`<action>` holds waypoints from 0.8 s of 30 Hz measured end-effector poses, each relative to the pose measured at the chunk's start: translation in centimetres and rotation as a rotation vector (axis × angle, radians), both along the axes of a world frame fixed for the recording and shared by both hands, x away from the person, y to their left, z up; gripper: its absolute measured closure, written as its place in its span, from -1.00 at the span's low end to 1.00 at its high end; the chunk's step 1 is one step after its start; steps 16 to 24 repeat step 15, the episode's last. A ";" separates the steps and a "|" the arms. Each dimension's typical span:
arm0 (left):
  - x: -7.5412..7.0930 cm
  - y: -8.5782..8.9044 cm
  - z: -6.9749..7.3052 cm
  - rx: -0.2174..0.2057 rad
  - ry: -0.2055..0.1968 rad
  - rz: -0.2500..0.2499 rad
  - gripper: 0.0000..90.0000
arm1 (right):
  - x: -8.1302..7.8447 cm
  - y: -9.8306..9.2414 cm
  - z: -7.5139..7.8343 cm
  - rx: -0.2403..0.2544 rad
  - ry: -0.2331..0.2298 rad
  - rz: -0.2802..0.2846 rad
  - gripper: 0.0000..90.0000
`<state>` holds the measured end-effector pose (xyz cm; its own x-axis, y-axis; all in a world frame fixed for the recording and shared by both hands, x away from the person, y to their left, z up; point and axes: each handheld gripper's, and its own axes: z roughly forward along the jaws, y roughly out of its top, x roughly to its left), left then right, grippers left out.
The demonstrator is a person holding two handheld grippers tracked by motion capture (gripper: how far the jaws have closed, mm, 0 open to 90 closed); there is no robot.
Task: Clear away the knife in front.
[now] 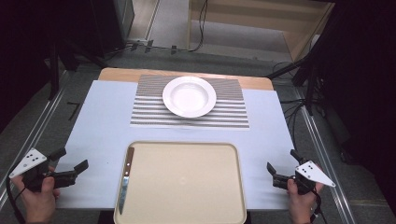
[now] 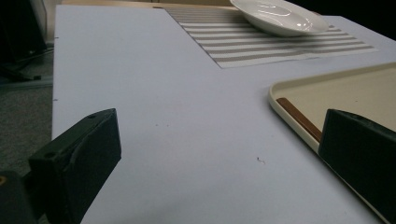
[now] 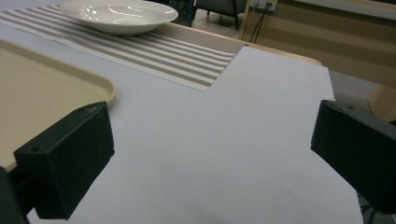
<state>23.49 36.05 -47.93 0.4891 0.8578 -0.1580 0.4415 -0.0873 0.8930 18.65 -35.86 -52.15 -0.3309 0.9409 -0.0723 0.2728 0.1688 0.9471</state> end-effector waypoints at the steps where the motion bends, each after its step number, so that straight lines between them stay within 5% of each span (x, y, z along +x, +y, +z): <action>1: 0.0 0.1 0.0 0.000 -0.002 0.005 -1.00 | 0.0 0.0 0.0 0.000 0.000 0.000 -1.00; 24: 0.0 0.4 -0.9 -0.017 -0.005 0.002 -1.00 | 0.0 0.0 0.0 0.002 0.004 -0.004 -1.00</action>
